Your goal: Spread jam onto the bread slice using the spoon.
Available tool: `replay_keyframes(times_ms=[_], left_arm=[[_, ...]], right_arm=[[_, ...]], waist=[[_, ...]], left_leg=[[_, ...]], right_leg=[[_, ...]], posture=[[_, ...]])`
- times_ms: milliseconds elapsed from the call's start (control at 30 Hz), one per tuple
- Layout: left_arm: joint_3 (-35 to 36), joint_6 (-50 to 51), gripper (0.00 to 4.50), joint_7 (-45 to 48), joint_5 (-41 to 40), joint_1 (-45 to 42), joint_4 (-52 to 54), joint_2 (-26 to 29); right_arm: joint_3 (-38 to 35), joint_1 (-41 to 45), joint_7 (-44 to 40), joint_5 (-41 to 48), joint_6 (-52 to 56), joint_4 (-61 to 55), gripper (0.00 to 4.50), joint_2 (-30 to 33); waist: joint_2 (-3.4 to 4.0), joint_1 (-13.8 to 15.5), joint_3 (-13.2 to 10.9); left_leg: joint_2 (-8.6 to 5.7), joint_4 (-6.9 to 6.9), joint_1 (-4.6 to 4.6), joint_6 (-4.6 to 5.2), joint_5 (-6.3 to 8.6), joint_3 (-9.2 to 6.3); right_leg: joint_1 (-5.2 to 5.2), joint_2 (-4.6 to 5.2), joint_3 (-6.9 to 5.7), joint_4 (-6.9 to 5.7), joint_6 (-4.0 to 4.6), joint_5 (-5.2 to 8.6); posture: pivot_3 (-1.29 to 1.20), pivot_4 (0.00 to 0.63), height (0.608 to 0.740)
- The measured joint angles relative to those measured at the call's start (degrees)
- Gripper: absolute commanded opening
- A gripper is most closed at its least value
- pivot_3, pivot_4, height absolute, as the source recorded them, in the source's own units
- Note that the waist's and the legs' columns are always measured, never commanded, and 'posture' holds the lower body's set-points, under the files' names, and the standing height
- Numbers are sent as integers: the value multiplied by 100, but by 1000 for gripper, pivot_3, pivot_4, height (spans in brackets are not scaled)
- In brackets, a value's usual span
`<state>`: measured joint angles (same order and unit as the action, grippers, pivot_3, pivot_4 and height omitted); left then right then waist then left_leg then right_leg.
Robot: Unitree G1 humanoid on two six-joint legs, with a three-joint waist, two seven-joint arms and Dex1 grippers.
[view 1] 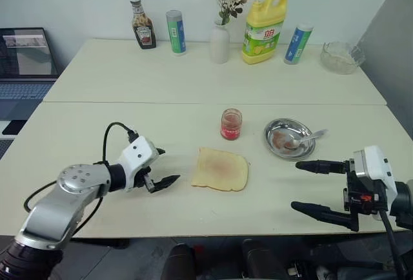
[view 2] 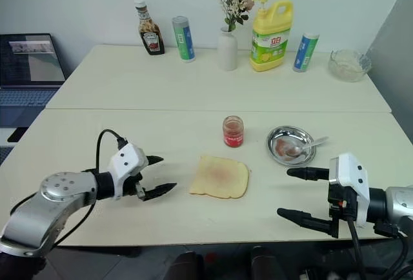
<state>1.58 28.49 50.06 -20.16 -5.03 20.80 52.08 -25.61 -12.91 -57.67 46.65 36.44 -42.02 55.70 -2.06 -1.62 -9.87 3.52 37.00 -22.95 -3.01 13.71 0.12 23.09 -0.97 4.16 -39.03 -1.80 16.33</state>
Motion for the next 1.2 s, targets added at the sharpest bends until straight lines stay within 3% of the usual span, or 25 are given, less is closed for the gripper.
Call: replay_keyframes(times_ms=[233,333,533,767,900,1200], left_arm=[[-44,-390,4481,599,-122,-738,-95,-37],[-293,-540,4481,779,-32,-1271,-62,-98],[-598,-410,4481,1317,-467,-1869,227,-284],[-630,88,4481,1577,-924,-2263,464,-291],[-779,111,4481,1584,-910,-2378,591,-315],[-865,178,4481,1428,-822,-2410,816,-353]], right_arm=[[-317,19,550,80,83,21,4500,-263],[-891,-229,1156,68,234,118,4500,-659],[-992,-232,2330,241,518,371,4500,-1614],[-864,697,3488,631,767,1459,4500,-2502],[-589,1394,3647,451,650,2795,4500,-2784],[-232,2657,3153,-142,208,5140,4500,-2705]], waist=[[-2,14,-1],[-4,37,-1],[-2,-16,-1],[8,-31,-1],[11,-24,-3],[20,-27,-5]], left_leg=[[0,1,-4,0,0,-3],[-2,0,-4,0,0,2],[3,-1,-2,0,0,2],[4,1,2,1,0,1],[1,0,-3,1,0,4],[3,-4,-1,2,0,4]], right_leg=[[0,0,-3,1,-1,0],[-1,0,3,2,-1,0],[0,-5,4,-2,0,0],[-1,-11,7,-6,0,-1],[2,-9,10,-3,4,-3],[4,-11,9,-5,15,-6]], posture=[[0,150,740],[0,150,740],[0,150,740],[0,150,740],[0,150,740],[0,150,740]])
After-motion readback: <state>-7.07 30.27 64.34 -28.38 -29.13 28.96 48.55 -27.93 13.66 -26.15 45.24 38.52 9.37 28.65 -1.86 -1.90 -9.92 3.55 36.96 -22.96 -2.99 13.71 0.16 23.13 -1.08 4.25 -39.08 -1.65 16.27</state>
